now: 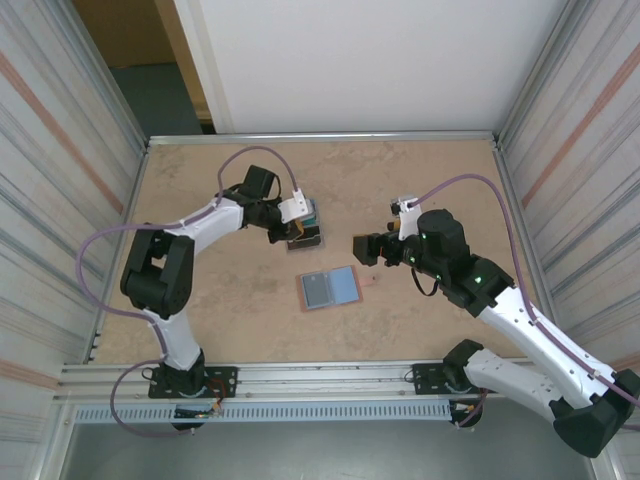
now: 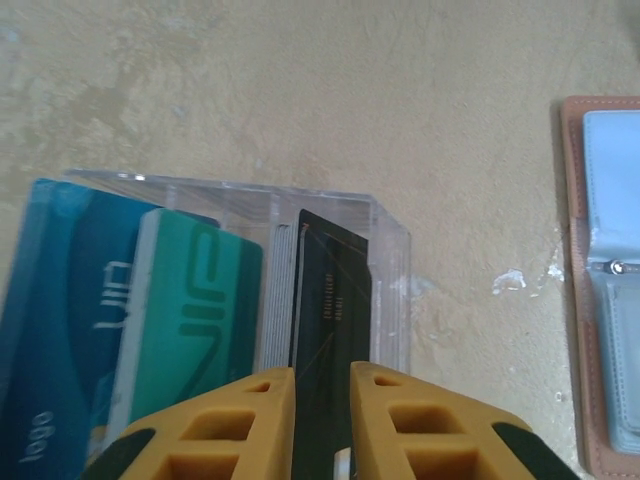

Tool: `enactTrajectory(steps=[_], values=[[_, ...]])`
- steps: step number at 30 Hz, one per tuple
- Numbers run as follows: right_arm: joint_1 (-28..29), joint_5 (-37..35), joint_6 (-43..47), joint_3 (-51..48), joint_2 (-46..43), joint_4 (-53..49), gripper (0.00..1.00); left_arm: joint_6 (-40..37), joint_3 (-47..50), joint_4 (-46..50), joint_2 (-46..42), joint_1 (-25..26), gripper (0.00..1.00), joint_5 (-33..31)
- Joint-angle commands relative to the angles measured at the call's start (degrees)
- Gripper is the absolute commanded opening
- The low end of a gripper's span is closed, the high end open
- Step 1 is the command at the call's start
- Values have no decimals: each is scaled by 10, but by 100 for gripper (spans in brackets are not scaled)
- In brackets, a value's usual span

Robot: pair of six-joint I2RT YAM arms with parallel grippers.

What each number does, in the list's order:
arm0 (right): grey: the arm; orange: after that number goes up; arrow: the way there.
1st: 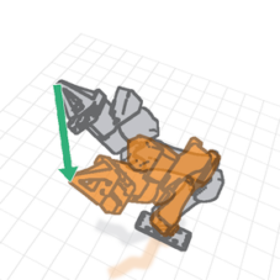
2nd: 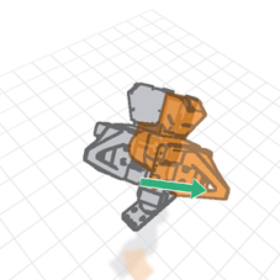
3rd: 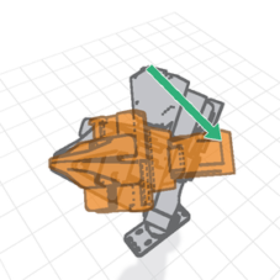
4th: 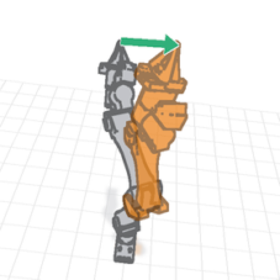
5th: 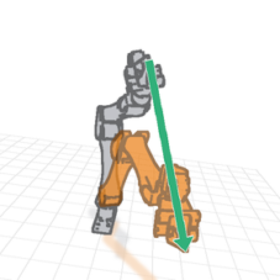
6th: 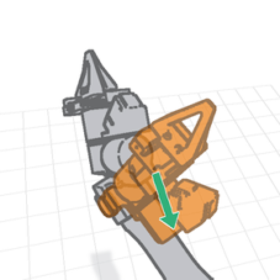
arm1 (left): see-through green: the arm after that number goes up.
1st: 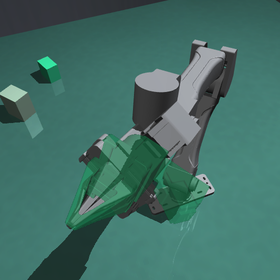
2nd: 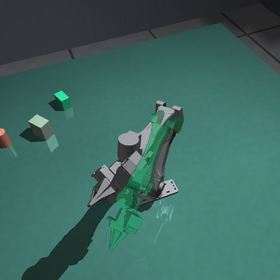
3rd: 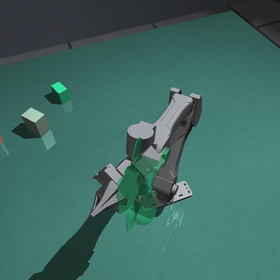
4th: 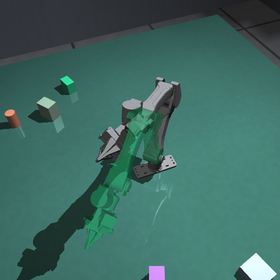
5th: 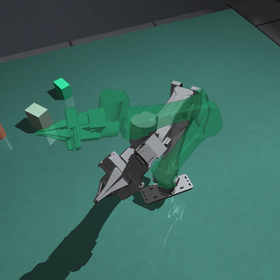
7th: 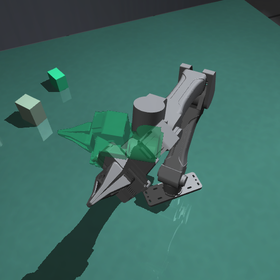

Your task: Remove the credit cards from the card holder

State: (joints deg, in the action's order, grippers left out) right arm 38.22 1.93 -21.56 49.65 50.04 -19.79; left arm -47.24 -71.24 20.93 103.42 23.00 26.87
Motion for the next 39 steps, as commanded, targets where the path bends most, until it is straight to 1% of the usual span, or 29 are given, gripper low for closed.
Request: enactTrajectory(steps=[1,4,6,8,10,13,14,16,18,19,20,21,22,23,25,27,30,33,36,39], values=[[-5,-40,-35,0,3,-7,99,13,9,2,-51,4,23,-21],[-8,-63,-59,18,22,-30,99,33,26,-13,-90,4,23,-20],[-9,-71,-71,37,41,-52,99,52,45,-33,-121,5,27,-21],[-8,-78,-84,56,63,-79,99,74,72,-59,-159,4,28,-33],[-1,-89,-85,69,94,-95,99,98,106,-94,-200,5,38,-53],[39,-157,-83,73,122,-102,99,146,163,-145,-267,5,48,-96],[54,-172,-85,75,132,-104,99,164,180,-157,-290,5,53,-112],[65,-160,-89,78,152,-108,99,205,214,-181,-331,5,57,-144],[74,-147,-103,78,175,-108,99,254,250,-209,-373,4,74,-181],[79,-146,-112,76,184,-109,99,275,264,-220,-390,4,80,-195],[84,-146,-124,75,193,-111,100,299,283,-231,-410,5,83,-209],[92,-143,-130,74,204,-111,98,319,298,-245,-428,4,85,-219],[99,-144,-135,72,212,-112,96,339,313,-252,-442,4,91,-227],[109,-148,-141,72,221,-114,94,365,327,-262,-459,5,98,-238],[123,-147,-151,75,239,-118,89,408,350,-272,-489,4,99,-256],[133,-145,-164,78,260,-127,86,454,373,-277,-516,5,99,-277],[138,-120,-169,79,288,-124,79,511,407,-284,-553,4,99,-296],[142,-108,-170,86,320,-122,68,577,439,-284,-590,4,99,-319],[150,-102,-164,99,352,-122,60,633,470,-282,-628,3,99,-336],[160,-94,-151,115,386,-121,50,666,496,-272,-661,3,99,-342]])
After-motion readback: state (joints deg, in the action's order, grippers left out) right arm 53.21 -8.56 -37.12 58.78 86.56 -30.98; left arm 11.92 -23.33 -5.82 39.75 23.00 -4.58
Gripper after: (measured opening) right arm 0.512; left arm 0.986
